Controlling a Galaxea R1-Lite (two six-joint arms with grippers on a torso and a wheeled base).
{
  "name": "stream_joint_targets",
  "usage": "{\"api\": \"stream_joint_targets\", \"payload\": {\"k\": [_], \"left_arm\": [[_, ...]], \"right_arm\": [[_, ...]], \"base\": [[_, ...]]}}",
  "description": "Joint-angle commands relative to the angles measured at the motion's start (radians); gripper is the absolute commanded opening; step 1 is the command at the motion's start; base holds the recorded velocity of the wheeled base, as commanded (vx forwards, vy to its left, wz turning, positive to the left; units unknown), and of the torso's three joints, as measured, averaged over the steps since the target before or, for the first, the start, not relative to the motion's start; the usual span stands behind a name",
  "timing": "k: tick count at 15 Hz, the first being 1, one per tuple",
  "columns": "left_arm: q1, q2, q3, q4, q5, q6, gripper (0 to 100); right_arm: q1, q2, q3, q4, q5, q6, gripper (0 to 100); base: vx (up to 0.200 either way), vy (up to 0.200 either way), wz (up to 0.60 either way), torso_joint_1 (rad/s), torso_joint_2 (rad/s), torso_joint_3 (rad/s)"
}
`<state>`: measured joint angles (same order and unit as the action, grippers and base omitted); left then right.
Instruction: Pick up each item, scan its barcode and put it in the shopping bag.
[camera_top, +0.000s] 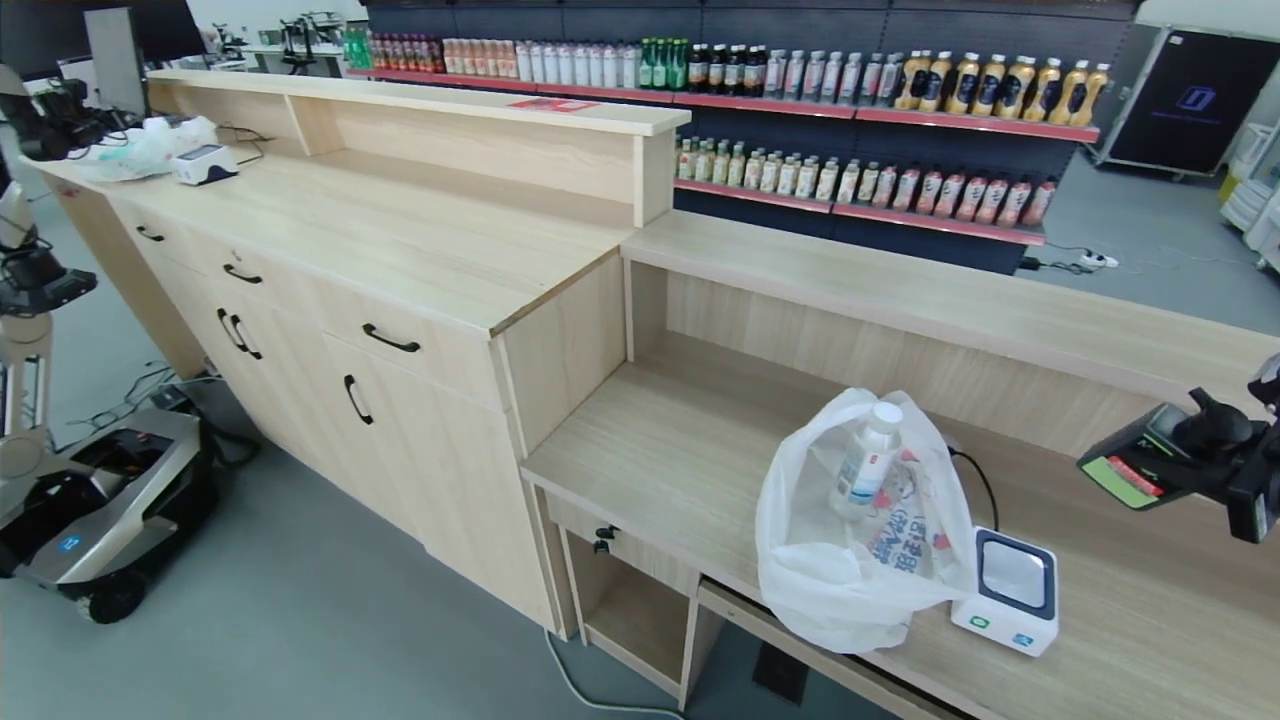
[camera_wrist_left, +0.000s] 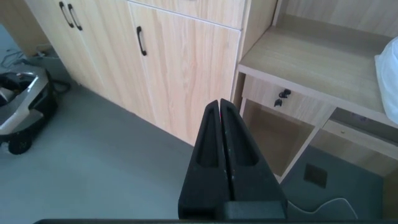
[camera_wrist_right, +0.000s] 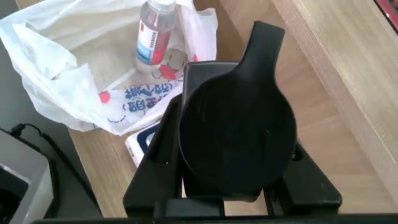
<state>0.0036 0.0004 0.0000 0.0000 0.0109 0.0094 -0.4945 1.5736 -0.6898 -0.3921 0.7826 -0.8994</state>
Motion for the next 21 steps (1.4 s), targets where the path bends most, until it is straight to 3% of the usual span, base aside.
{"api": "stream_joint_targets", "payload": {"k": [1, 5, 8, 14, 21], "left_arm": [[0.001, 0.000, 0.000, 0.000, 0.001, 0.000, 0], [0.001, 0.000, 0.000, 0.000, 0.001, 0.000, 0], [0.001, 0.000, 0.000, 0.000, 0.001, 0.000, 0], [0.001, 0.000, 0.000, 0.000, 0.000, 0.000, 0], [0.001, 0.000, 0.000, 0.000, 0.001, 0.000, 0]], "right_arm": [[0.025, 0.101, 0.010, 0.001, 0.030, -0.067, 0], [0.120, 0.332, -0.010, -0.004, 0.242, -0.260, 0], [0.182, 0.454, -0.051, -0.004, 0.247, -0.357, 0], [0.237, 0.641, -0.160, -0.083, 0.224, -0.351, 0], [0.238, 0.772, -0.284, -0.085, 0.210, -0.345, 0]], "base": [[0.000, 0.000, 0.00, 0.000, 0.00, 0.000], [0.000, 0.000, 0.00, 0.000, 0.00, 0.000], [0.000, 0.000, 0.00, 0.000, 0.00, 0.000], [0.000, 0.000, 0.00, 0.000, 0.00, 0.000], [0.000, 0.000, 0.00, 0.000, 0.00, 0.000]]}}
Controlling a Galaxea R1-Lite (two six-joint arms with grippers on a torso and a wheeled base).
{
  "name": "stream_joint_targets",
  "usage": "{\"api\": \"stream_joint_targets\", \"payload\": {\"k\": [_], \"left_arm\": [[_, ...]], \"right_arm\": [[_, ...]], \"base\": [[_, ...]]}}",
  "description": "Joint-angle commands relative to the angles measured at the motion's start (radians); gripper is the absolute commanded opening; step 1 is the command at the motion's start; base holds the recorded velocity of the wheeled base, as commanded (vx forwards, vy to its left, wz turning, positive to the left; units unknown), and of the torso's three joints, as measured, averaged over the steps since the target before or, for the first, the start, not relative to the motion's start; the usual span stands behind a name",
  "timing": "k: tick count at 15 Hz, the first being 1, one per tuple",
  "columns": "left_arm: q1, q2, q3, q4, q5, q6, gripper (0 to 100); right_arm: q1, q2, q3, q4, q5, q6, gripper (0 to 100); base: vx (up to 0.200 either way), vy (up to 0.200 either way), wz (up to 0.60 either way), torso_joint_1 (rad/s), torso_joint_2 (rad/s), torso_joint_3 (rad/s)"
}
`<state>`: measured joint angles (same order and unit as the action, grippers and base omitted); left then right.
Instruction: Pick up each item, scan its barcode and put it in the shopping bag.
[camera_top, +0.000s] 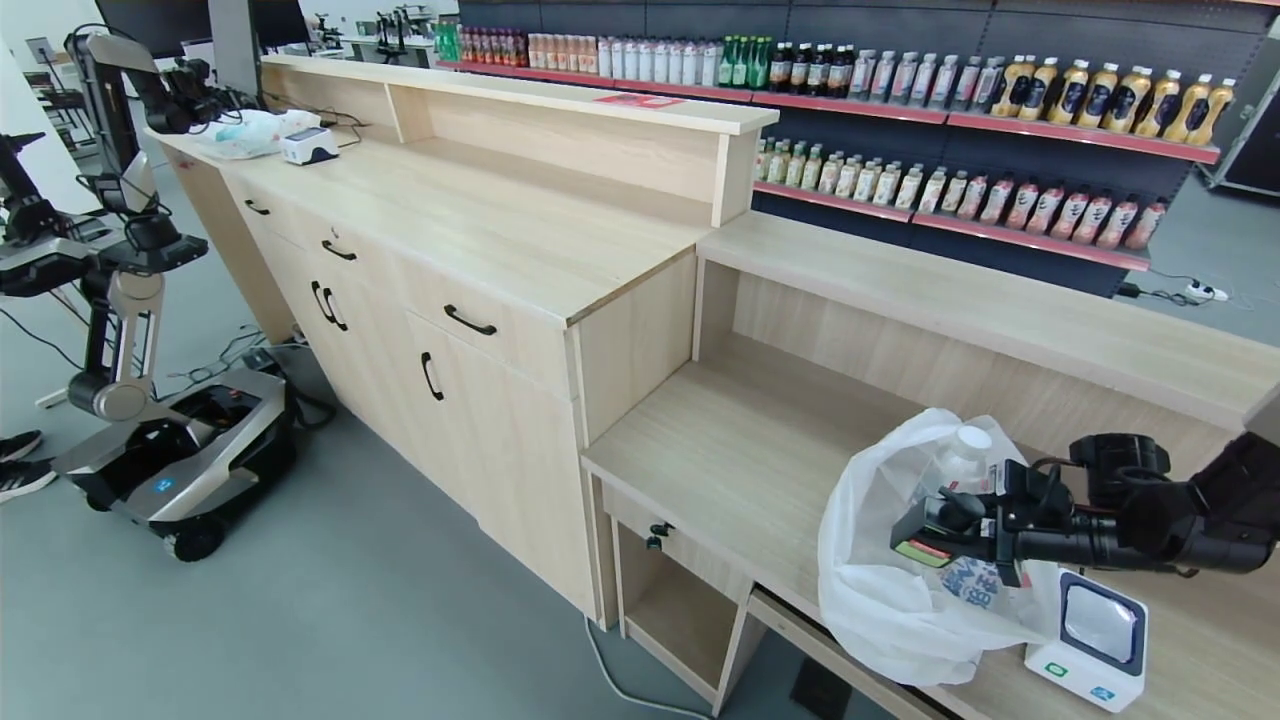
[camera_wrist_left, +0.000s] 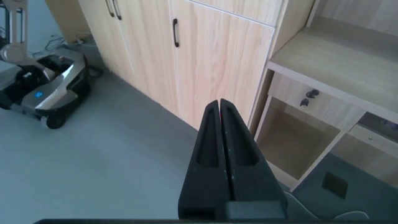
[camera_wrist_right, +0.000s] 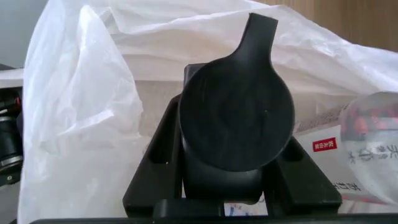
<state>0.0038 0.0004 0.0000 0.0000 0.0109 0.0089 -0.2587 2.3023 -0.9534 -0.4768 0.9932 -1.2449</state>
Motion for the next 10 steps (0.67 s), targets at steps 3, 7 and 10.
{"api": "stream_joint_targets", "payload": {"k": [3, 7, 10], "left_arm": [[0.001, 0.000, 0.000, 0.000, 0.001, 0.000, 0], [0.001, 0.000, 0.000, 0.000, 0.001, 0.000, 0], [0.001, 0.000, 0.000, 0.000, 0.001, 0.000, 0]], "right_arm": [[0.019, 0.074, -0.034, 0.006, -0.001, 0.012, 0], [0.022, 0.117, -0.077, 0.003, -0.004, 0.015, 0], [0.024, 0.131, -0.094, 0.006, -0.010, 0.024, 0]], "base": [[0.000, 0.000, 0.00, 0.000, 0.00, 0.000], [0.000, 0.000, 0.00, 0.000, 0.00, 0.000], [0.000, 0.000, 0.00, 0.000, 0.00, 0.000]]}}
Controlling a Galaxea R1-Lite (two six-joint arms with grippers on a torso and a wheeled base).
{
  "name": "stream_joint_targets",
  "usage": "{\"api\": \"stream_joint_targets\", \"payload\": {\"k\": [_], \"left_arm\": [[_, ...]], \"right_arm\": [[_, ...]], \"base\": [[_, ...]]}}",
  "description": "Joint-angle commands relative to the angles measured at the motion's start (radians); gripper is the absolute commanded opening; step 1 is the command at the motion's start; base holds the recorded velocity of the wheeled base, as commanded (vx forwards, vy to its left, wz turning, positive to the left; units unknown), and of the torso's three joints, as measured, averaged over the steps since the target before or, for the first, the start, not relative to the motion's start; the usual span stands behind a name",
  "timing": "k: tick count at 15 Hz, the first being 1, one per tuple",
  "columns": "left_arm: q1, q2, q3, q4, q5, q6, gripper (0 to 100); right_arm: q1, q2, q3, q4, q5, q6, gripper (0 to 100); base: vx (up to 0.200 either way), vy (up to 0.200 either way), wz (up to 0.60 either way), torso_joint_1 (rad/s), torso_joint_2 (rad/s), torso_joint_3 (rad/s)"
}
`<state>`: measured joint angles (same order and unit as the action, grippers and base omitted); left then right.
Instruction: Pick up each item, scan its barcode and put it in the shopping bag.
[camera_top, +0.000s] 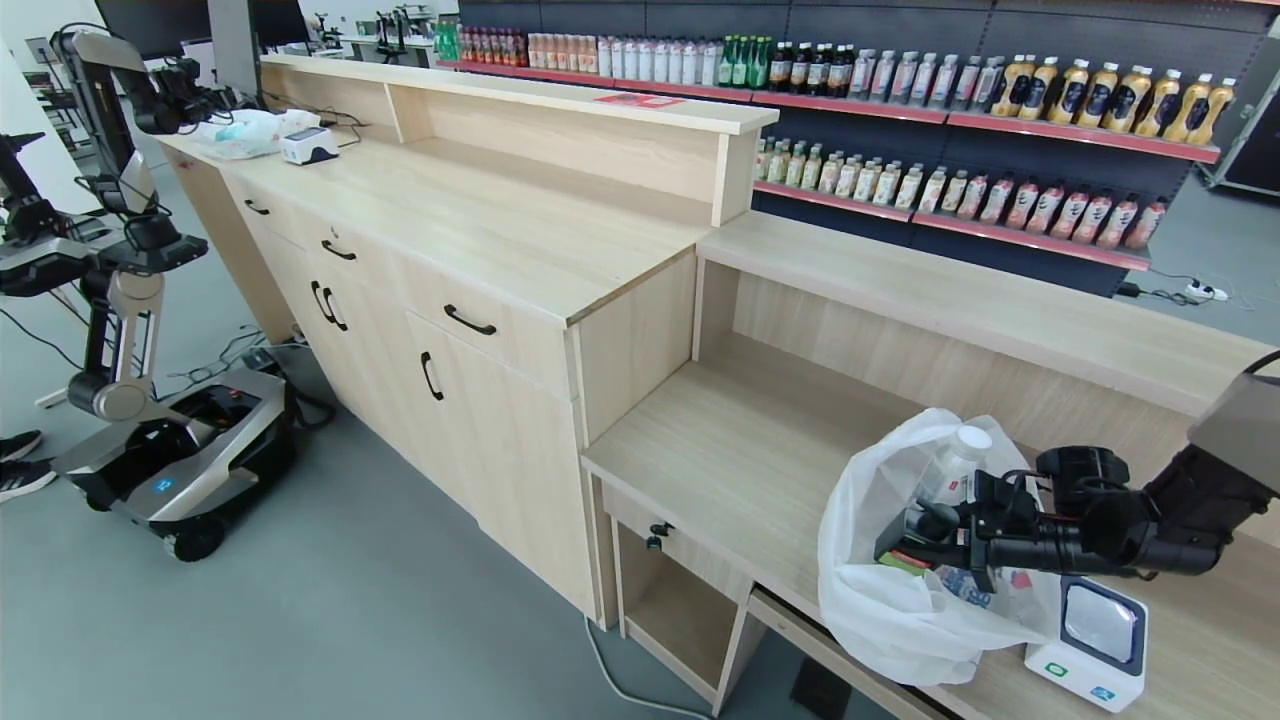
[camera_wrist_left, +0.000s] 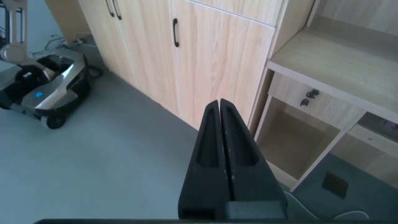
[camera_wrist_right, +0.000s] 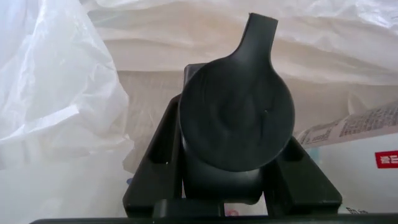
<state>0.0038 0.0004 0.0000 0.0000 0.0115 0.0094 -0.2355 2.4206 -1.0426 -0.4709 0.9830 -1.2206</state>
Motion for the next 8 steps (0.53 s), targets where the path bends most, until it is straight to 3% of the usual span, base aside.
{"api": "stream_joint_targets", "payload": {"k": [1, 8], "left_arm": [[0.001, 0.000, 0.000, 0.000, 0.001, 0.000, 0], [0.001, 0.000, 0.000, 0.000, 0.001, 0.000, 0]], "right_arm": [[0.001, 0.014, -0.005, 0.000, 0.000, 0.004, 0], [-0.001, 0.029, -0.024, 0.005, -0.026, 0.016, 0]], "base": [[0.000, 0.000, 0.00, 0.000, 0.00, 0.000], [0.000, 0.000, 0.00, 0.000, 0.00, 0.000]]}}
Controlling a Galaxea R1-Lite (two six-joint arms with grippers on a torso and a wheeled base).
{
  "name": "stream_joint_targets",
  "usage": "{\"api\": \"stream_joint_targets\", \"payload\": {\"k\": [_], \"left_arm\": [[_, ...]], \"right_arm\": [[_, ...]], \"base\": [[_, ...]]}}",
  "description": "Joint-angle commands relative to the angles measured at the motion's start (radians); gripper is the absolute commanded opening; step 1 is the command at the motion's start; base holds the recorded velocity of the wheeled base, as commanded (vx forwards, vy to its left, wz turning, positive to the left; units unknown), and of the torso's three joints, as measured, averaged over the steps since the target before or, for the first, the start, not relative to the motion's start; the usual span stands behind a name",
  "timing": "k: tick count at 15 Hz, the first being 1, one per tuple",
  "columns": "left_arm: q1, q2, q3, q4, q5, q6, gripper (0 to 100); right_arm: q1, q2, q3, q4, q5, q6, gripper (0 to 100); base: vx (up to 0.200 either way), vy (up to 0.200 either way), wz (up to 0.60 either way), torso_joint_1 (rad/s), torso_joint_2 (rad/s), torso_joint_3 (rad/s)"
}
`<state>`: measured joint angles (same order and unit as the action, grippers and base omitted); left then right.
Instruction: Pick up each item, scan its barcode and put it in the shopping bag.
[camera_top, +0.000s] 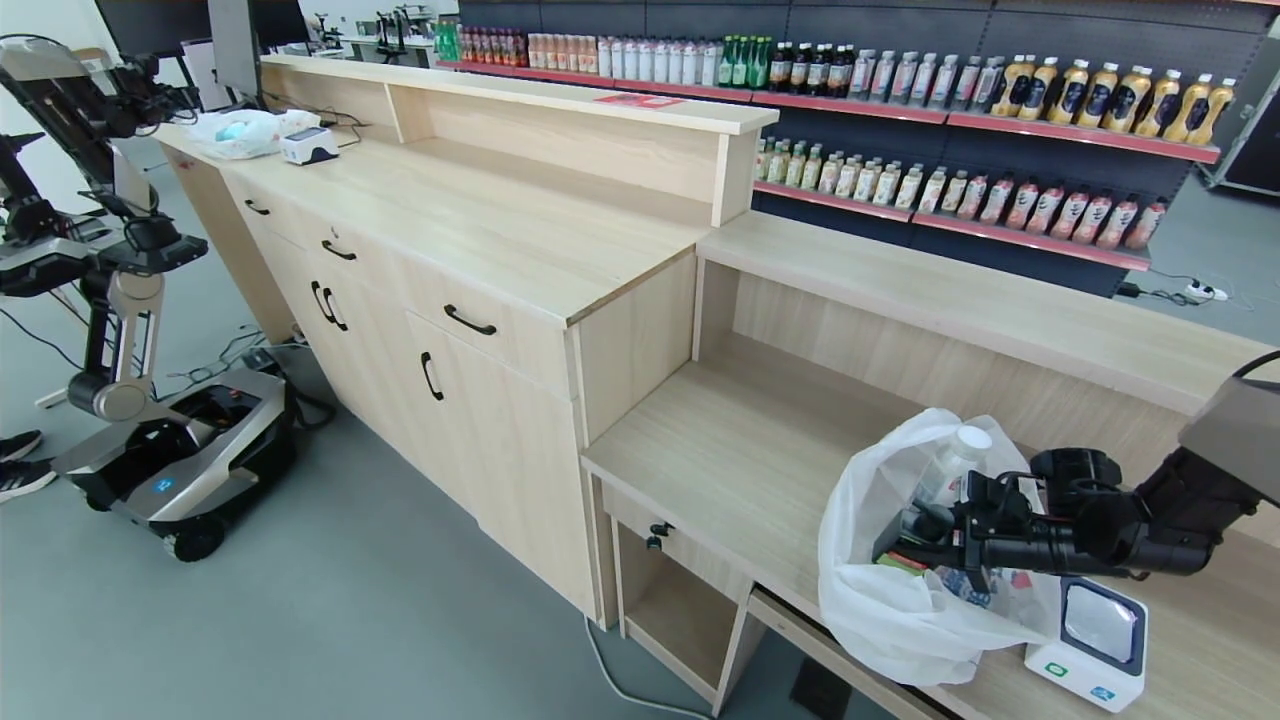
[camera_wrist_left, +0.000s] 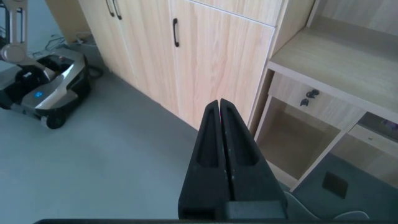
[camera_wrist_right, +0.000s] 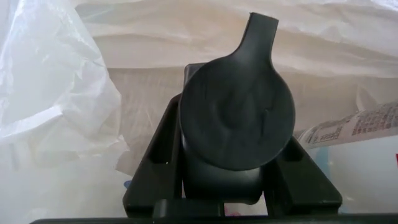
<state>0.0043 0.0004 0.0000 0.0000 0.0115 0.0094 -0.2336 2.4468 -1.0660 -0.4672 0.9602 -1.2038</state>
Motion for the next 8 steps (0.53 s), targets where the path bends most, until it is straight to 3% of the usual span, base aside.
{"api": "stream_joint_targets", "payload": {"k": [1, 7, 8], "left_arm": [[0.000, 0.000, 0.000, 0.000, 0.001, 0.000, 0], [0.000, 0.000, 0.000, 0.000, 0.001, 0.000, 0], [0.000, 0.000, 0.000, 0.000, -0.001, 0.000, 0]], "right_arm": [[-0.003, 0.008, -0.002, 0.001, -0.006, 0.000, 0], [-0.006, 0.015, -0.005, 0.001, -0.008, 0.009, 0], [-0.006, 0.015, -0.006, 0.001, -0.008, 0.009, 100]], "base": [[0.000, 0.000, 0.00, 0.000, 0.00, 0.000], [0.000, 0.000, 0.00, 0.000, 0.00, 0.000], [0.000, 0.000, 0.00, 0.000, 0.00, 0.000]]}}
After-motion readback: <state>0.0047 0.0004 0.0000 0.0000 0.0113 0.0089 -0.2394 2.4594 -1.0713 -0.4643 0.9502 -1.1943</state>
